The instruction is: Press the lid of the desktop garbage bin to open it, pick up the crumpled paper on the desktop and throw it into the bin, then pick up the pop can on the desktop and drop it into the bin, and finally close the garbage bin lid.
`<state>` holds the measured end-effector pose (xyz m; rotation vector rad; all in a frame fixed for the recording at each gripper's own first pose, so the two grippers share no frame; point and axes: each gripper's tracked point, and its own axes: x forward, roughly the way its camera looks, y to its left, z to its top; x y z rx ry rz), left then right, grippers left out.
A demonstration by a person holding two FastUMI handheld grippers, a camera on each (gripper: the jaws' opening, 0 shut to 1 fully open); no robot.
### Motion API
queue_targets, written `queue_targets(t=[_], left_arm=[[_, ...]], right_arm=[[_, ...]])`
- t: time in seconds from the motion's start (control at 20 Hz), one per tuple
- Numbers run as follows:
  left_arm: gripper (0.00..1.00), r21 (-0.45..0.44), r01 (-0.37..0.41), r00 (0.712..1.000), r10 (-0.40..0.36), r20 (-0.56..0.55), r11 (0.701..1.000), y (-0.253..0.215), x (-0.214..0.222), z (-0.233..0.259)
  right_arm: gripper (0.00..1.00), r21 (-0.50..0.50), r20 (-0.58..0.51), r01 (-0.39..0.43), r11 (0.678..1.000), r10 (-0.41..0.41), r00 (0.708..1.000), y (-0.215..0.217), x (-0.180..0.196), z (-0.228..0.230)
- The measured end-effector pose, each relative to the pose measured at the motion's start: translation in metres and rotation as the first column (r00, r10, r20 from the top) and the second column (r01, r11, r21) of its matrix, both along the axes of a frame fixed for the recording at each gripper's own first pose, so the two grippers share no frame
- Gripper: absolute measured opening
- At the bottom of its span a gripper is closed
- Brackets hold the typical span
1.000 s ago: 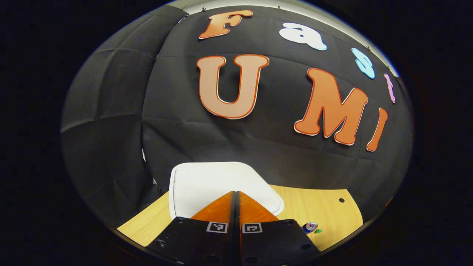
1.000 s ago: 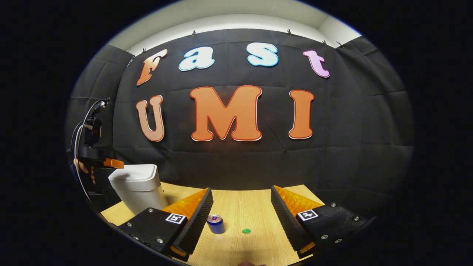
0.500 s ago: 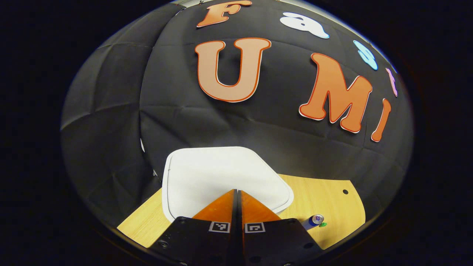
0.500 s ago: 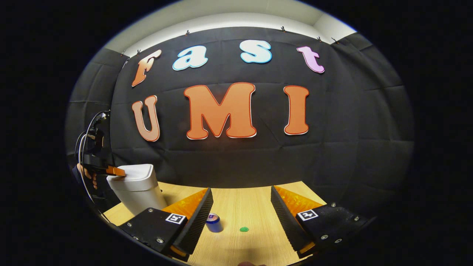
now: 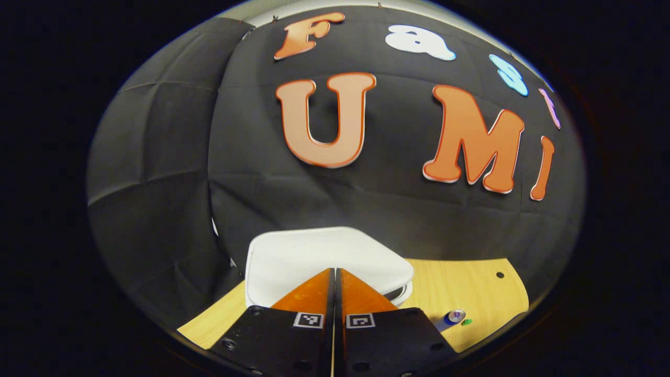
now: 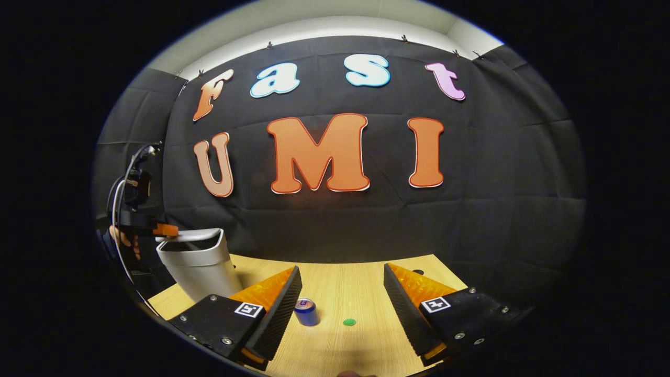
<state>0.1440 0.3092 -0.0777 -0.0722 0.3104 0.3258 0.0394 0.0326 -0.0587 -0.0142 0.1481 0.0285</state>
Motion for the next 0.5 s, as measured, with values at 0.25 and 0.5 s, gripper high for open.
queue_targets(t=[0.25,0.5], left_arm=[[0.58,0.126,0.102,0.984,-0.119,0.132,0.987,-0.055,-0.024,0.051],[0.64,0.136,0.158,0.958,-0.185,0.217,0.978,-0.105,-0.049,0.073]], right_arm=[[0.94,0.000,-0.015,-0.004,1.000,0.004,1.000,-0.001,0.005,-0.008],[0.94,-0.003,-0.014,-0.021,1.000,0.021,1.000,-0.001,0.013,-0.020]])
